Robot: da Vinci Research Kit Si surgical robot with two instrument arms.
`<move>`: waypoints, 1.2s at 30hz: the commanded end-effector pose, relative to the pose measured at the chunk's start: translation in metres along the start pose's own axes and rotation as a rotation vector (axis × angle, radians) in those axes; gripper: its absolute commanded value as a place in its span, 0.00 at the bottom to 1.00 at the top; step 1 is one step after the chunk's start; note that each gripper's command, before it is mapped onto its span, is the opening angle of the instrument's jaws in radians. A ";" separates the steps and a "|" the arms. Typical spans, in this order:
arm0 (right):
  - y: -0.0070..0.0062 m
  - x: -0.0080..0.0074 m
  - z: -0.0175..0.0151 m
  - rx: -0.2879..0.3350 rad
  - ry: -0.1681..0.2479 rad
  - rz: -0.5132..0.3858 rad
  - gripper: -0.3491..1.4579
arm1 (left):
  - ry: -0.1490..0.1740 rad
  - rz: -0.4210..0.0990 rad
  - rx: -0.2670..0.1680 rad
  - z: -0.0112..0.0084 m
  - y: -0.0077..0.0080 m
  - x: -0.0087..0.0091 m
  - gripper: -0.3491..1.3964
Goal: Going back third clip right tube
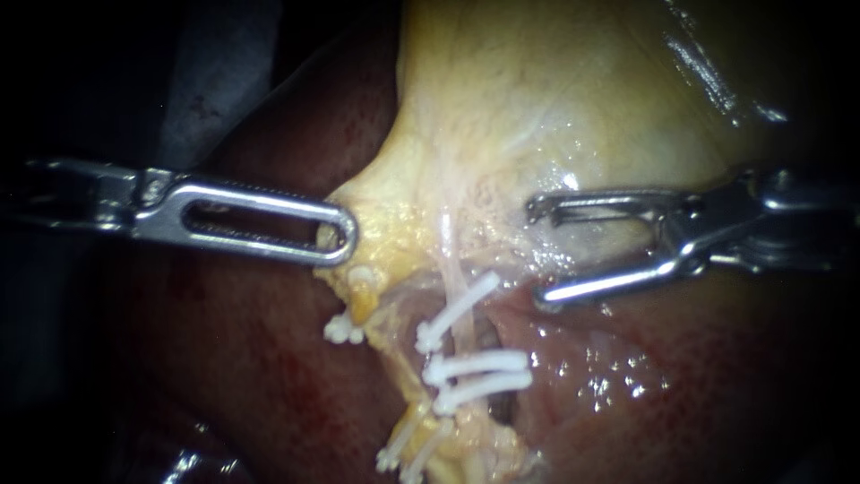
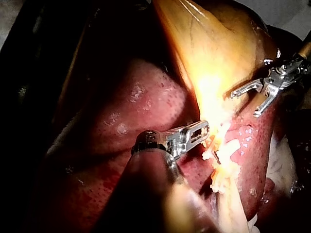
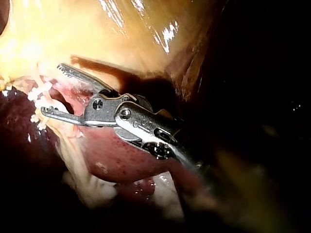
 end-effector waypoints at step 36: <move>-0.0011 0.0003 -0.0011 0.005 0.000 -0.022 0.52 | -0.004 0.011 -0.012 0.0062 0.0007 0.0017 0.00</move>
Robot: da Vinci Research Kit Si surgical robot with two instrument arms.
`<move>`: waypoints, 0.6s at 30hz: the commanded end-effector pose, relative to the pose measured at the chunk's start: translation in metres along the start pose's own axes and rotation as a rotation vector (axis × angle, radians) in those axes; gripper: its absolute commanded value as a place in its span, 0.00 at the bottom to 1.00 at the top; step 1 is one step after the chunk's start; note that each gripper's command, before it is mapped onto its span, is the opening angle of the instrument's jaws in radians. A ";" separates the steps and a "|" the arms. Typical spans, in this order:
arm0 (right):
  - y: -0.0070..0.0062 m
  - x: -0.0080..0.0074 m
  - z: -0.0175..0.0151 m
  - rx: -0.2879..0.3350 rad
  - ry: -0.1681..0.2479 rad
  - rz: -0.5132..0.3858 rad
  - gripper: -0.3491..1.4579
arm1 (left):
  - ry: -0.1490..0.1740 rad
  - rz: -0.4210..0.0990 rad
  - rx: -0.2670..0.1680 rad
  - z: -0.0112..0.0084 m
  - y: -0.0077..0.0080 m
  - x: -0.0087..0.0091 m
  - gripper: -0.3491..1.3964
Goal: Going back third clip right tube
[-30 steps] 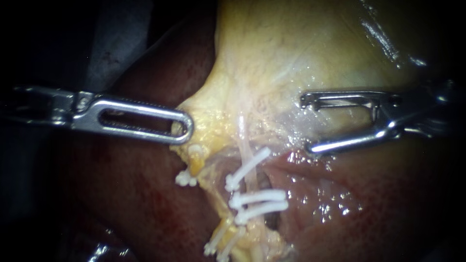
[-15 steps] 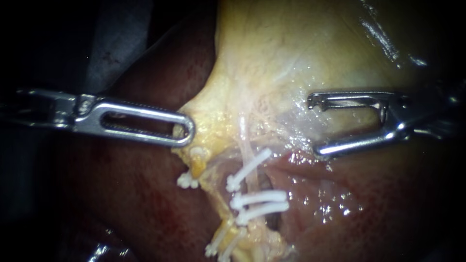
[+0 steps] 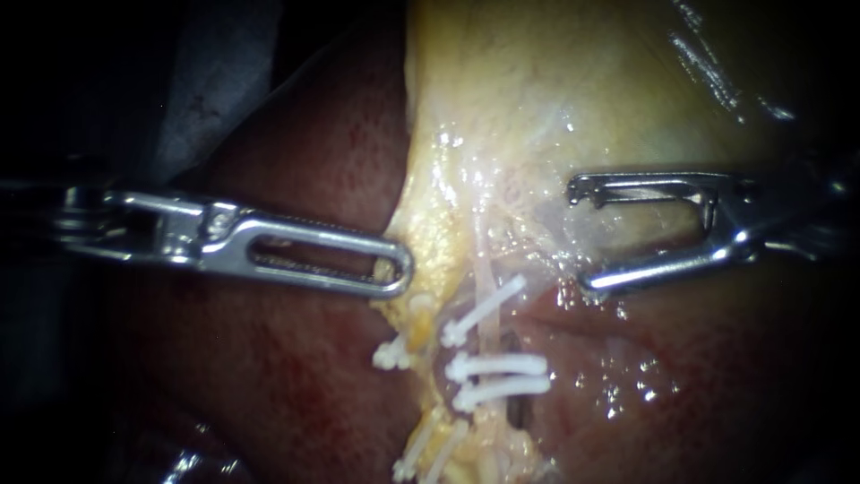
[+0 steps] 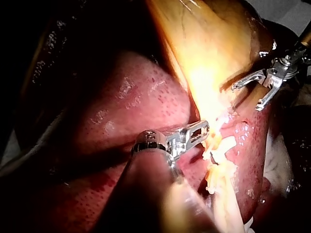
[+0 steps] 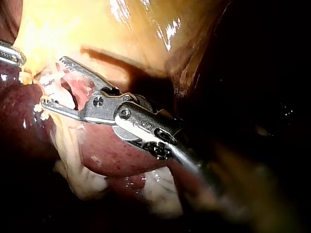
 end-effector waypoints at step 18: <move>0.0000 -0.0001 0.0001 -0.001 0.000 -0.001 0.52 | 0.005 0.002 0.001 0.0012 0.0003 0.0002 0.00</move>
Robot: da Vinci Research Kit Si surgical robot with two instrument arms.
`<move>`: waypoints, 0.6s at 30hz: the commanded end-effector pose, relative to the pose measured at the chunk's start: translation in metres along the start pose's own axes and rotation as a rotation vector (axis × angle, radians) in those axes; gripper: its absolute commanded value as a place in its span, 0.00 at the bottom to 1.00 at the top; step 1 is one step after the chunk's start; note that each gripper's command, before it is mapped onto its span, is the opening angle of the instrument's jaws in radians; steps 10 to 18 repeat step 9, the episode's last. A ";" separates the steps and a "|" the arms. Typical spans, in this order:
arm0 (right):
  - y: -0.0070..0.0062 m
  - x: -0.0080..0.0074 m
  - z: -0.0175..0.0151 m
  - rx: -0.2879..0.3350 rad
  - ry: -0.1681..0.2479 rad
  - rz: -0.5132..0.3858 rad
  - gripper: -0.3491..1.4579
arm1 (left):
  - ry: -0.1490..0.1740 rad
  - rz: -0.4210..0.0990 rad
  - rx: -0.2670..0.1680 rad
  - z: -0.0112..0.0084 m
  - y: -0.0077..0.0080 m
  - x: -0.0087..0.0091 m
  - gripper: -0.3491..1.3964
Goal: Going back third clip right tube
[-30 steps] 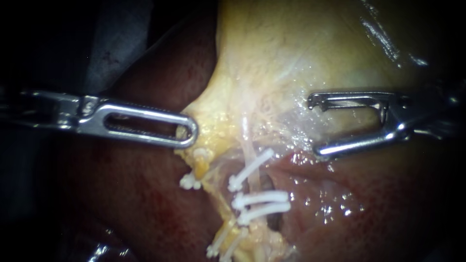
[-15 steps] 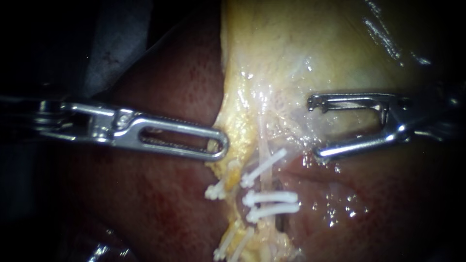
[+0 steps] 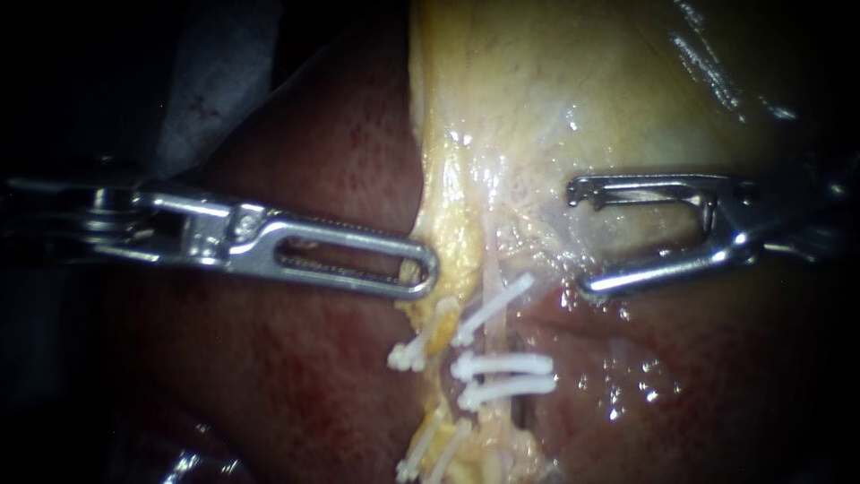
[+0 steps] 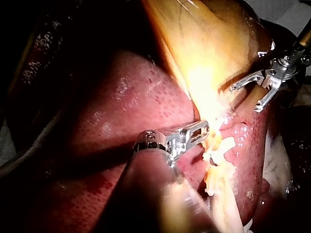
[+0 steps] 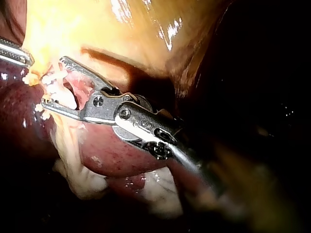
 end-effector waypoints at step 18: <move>0.0000 0.0000 0.0000 0.000 0.000 0.000 0.52 | 0.000 0.000 0.001 0.0000 0.0000 0.0000 0.00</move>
